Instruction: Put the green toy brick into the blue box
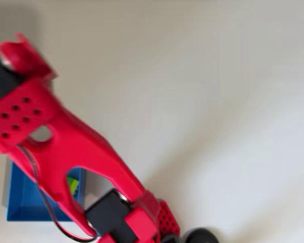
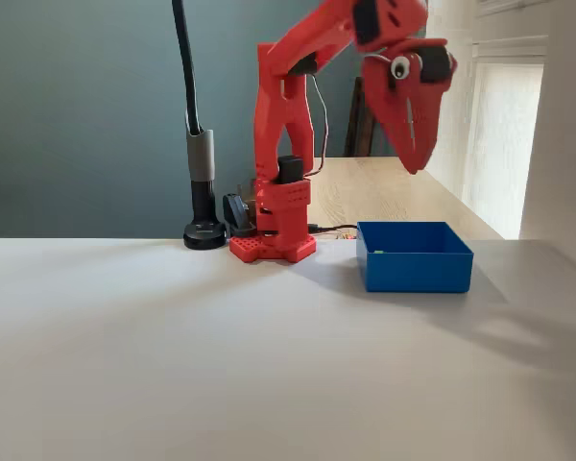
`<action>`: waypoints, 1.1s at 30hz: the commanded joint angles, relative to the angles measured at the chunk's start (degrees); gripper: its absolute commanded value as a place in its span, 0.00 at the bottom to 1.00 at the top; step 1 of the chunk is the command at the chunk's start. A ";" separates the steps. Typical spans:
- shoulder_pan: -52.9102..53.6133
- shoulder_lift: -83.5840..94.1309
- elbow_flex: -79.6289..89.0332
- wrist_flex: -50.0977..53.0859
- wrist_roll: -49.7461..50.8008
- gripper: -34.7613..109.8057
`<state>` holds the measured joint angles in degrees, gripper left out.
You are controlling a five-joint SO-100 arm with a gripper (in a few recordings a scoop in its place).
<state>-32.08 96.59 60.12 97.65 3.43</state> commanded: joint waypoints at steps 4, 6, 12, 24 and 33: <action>12.92 14.06 17.58 -4.75 -0.97 0.24; 17.58 16.44 26.54 -11.16 -1.85 0.24; 27.77 26.89 55.63 -34.45 -7.73 0.24; 29.71 54.84 92.99 -47.55 -9.76 0.24; 29.18 78.75 112.15 -48.25 -12.83 0.24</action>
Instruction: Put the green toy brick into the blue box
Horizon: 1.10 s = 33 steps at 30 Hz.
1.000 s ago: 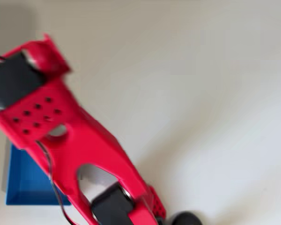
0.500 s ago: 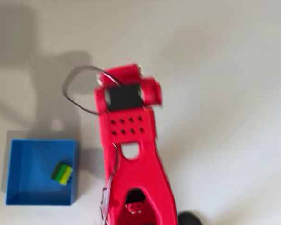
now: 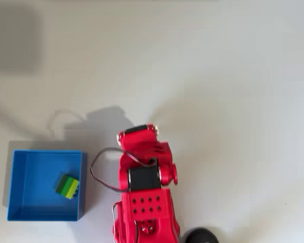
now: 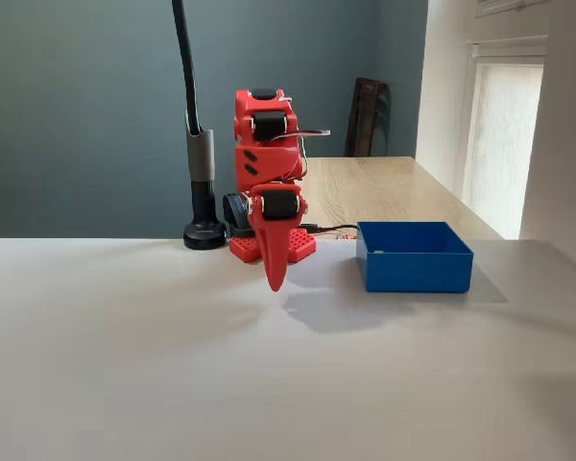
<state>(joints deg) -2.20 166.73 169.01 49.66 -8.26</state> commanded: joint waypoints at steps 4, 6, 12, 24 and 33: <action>-0.44 15.38 7.82 -0.26 -1.58 0.24; -0.18 17.93 9.23 -0.18 -1.32 0.24; 0.09 21.18 10.11 -0.09 0.09 0.24; 1.23 21.18 10.11 -0.18 1.23 0.24; 1.23 21.18 10.11 -0.18 1.23 0.24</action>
